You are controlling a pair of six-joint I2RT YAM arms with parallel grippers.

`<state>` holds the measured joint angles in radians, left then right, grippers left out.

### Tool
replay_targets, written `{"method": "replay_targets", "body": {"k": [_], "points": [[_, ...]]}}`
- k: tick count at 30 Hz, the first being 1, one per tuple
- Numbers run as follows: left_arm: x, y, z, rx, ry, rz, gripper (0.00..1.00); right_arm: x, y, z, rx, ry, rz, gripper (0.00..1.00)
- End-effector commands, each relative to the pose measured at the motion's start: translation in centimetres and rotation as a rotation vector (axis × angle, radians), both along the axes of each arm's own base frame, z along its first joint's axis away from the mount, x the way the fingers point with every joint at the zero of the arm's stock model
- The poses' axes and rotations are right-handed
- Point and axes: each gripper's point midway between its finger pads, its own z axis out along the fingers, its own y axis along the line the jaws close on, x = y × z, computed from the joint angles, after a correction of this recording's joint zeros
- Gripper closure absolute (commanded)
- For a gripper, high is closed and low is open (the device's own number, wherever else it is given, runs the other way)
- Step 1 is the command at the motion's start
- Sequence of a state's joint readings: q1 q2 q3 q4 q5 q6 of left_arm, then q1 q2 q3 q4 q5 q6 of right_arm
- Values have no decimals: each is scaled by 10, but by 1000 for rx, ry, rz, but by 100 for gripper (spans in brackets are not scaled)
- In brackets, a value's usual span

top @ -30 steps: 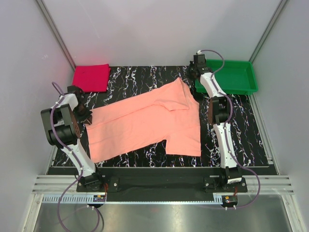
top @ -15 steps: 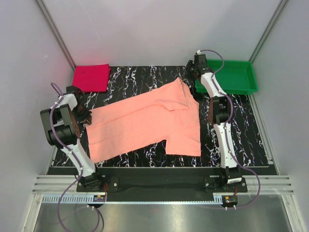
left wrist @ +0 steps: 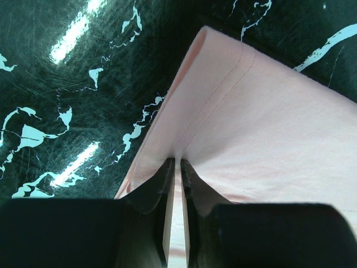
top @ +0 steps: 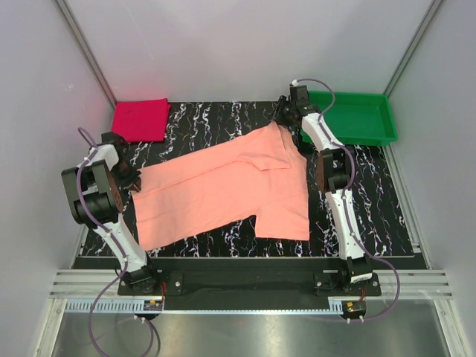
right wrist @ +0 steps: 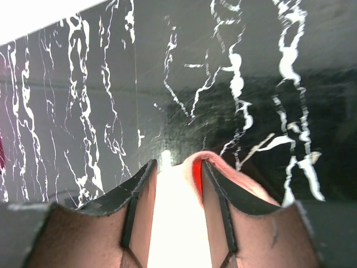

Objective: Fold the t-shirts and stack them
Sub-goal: Fold the tshirt

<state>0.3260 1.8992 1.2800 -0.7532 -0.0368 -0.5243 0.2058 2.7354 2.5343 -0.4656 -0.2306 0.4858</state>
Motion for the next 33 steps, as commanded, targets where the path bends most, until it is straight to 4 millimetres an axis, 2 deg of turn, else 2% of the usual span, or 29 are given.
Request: {"method": "replay_targets", "body": {"k": [1,5,7,8,9,11,12,15,18,24,27,29,30,33], "points": [[3,3,-5,-4,-17,5,85,3,9,48,20,-87,26,56],[3,2,-3,-3,-20,4,85,7,7,48,11,-99,19,65],[0,1,-5,-5,-11,-1,85,10,-1,47,-8,-100,-11,75],[0,2,-4,-2,-13,0,85,11,-2,47,-7,-99,-14,75],[-1,2,-6,-1,-8,0,85,12,-5,45,-13,-99,-24,88],[-3,3,-7,6,3,-1,85,17,-12,49,-30,-111,-46,100],[-5,2,-9,5,9,1,85,18,-21,42,-53,-96,-73,100],[-8,3,-13,2,29,5,85,24,-39,44,-74,-109,-114,100],[-11,3,-17,2,42,11,86,26,-47,39,-77,-104,-127,100],[-11,3,-19,-4,38,10,86,22,-45,22,-75,-66,-116,100],[-6,5,-13,4,17,7,86,21,-44,11,-76,-49,-112,100],[-2,7,-7,17,5,4,86,24,-44,14,-75,-62,-111,100],[-2,9,-5,21,4,2,86,24,-45,8,-82,-51,-113,100],[2,10,-2,26,-4,-2,86,27,-46,8,-83,-63,-121,100]]}}
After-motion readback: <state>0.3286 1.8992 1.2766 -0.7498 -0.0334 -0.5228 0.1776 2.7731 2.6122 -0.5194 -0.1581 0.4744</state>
